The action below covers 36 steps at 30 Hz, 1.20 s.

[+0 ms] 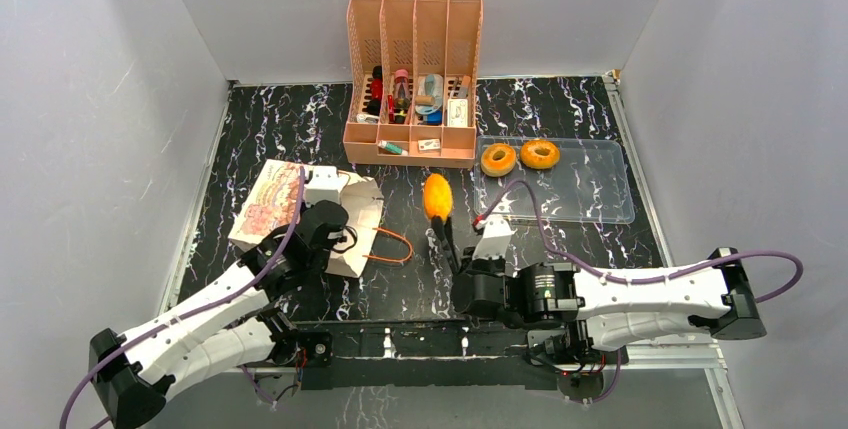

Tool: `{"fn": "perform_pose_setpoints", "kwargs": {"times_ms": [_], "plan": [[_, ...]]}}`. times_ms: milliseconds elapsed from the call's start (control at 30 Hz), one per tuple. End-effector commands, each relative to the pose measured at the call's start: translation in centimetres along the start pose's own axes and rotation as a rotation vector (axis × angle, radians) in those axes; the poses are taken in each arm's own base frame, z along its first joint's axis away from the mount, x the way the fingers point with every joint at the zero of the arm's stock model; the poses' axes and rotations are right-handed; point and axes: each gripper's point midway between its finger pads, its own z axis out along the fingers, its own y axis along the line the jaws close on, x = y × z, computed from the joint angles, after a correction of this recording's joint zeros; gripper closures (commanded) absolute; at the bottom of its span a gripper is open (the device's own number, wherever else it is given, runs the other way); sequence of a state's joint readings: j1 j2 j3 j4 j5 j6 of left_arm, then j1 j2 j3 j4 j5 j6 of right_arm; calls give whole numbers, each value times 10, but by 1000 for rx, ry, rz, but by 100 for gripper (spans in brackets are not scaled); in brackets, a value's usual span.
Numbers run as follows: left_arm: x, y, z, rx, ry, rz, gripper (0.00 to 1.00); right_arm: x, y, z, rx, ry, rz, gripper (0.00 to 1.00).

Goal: Take the fake bread out of the paper bag
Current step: Place the fake bread in the container.

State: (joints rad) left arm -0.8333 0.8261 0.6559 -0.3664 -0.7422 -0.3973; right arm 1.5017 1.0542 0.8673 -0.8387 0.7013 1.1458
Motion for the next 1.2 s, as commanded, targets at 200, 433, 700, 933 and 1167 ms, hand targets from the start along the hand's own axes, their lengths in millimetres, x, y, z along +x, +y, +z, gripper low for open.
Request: {"fn": "perform_pose_setpoints", "kwargs": {"times_ms": [200, 433, 700, 933, 1167], "plan": [[-7, -4, -8, 54, -18, -27, 100, -53, -41, -3, 206, -289, 183, 100], [-7, -5, -11, 75, -17, -38, 100, -86, -52, 16, 261, -332, 209, 100], [-9, -4, -15, 85, -13, -47, 100, -135, -89, 48, 347, -357, 228, 100], [-8, -2, -18, 87, -14, -50, 100, -162, -158, 59, 440, -360, 293, 100], [-9, -3, -18, 94, -18, -52, 100, -157, -218, 70, 532, -313, 352, 100]]}}
